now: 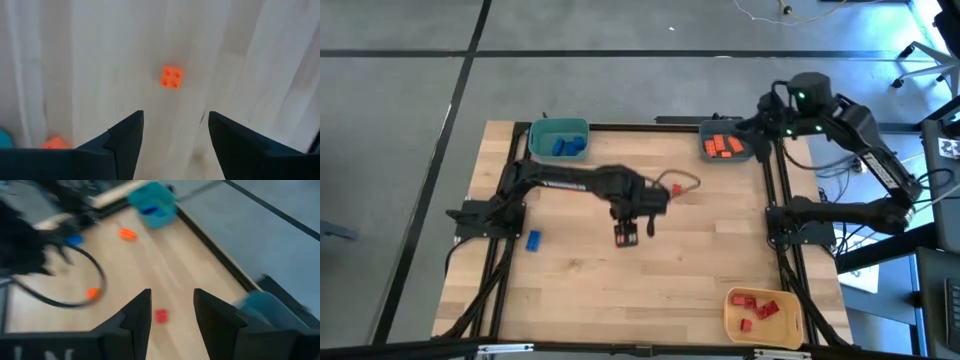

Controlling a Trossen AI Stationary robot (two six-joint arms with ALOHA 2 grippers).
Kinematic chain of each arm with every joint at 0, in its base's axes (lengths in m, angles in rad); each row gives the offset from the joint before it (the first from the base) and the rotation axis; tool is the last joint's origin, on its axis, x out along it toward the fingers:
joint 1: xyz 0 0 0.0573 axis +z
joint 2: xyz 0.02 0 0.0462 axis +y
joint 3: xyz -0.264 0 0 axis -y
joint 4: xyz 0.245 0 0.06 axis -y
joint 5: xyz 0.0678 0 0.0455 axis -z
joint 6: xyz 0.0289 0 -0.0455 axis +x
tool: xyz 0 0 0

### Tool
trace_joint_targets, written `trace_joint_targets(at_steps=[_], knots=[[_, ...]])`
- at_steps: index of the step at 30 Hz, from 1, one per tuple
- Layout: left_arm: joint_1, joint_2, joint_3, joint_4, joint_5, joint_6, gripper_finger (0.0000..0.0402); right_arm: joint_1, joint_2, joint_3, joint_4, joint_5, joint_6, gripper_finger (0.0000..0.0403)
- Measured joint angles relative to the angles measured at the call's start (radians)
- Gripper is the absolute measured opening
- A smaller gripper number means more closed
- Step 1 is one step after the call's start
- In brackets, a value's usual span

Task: Sort & place blocks by color
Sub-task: Put the orange game piece into the blue bin

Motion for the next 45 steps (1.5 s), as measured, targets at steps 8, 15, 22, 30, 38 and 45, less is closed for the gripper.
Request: trace_joint_targets(at_steps=[8,15,22,30,38,45], knots=[[-0.094,0.000,-0.218,0.130,-0.037,0.117,0.0216,0.126,-0.069,0.000,0.024,-0.120,-0.184,0.0149],[-0.103,0.000,-0.348,0.320,-0.026,0.169,0.0216,0.240,-0.077,0.000,-0.005,-0.137,-0.319,0.0149],[-0.095,0.000,-0.479,0.443,-0.016,0.169,0.0216,0.319,-0.074,0.000,-0.042,-0.130,-0.352,0.0149],[-0.093,0.000,-0.509,0.510,-0.101,0.172,0.0216,0.339,-0.070,0.000,-0.041,-0.129,-0.352,0.0149],[-0.065,0.001,-0.513,0.544,-0.086,0.189,0.0216,0.339,-0.070,0.000,-0.040,-0.129,-0.352,0.0149],[-0.040,0.002,-0.584,0.562,-0.012,0.189,0.0216,0.339,-0.071,0.000,-0.040,-0.129,-0.351,0.0149]])
